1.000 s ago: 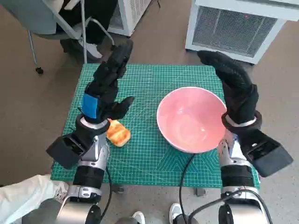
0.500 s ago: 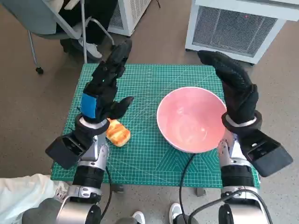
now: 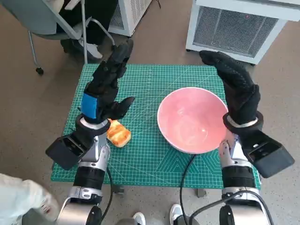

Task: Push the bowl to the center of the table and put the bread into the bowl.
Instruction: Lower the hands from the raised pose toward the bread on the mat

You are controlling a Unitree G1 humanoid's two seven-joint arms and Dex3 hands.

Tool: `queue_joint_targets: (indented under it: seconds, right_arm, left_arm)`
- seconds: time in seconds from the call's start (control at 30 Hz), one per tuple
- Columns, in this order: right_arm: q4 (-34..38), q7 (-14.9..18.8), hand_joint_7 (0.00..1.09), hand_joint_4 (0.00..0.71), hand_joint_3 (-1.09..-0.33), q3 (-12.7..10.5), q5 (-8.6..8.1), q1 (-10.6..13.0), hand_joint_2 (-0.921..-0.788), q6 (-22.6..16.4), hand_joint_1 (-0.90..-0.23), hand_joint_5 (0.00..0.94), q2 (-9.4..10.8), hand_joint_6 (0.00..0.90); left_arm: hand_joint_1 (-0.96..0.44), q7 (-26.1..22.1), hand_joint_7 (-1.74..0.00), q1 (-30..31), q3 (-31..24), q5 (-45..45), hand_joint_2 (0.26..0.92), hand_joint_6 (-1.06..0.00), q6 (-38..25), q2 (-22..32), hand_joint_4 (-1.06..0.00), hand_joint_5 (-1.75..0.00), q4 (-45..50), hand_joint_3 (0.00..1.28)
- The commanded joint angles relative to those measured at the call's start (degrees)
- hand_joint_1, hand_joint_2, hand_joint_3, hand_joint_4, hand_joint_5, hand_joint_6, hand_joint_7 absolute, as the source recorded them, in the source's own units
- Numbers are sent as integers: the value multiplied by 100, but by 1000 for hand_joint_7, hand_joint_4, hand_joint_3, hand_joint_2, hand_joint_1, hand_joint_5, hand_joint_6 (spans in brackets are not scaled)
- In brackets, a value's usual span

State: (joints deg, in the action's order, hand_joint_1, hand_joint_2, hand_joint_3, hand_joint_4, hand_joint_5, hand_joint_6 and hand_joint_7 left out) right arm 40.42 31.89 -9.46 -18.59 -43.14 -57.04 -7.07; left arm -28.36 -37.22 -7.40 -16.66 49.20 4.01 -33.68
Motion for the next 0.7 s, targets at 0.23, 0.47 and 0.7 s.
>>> queue_joint_targets:
  seconds: [0.23, 0.47, 0.7]
  right_arm:
    - [370, 60, 550, 197, -844, -497, -375, 306, -921, -45, -557, 1, -383, -1]
    - [1267, -700, 527, 193, -844, -904, 104, 383, -921, -369, -517, 3, -572, -1]
    - [1930, -1825, 526, 196, -906, -966, 860, 538, -921, -516, -464, 5, -699, -1]
  left_arm:
    - [-493, -70, -11, 69, 1, -127, 921, -436, -28, 37, -263, -4, 169, 255]
    - [-488, -97, -9, 109, -18, -171, 921, -436, -91, 92, -263, -3, 221, 251]
    - [-490, -72, -7, 122, -37, -154, 921, -434, -108, 129, -257, 0, 221, 249]
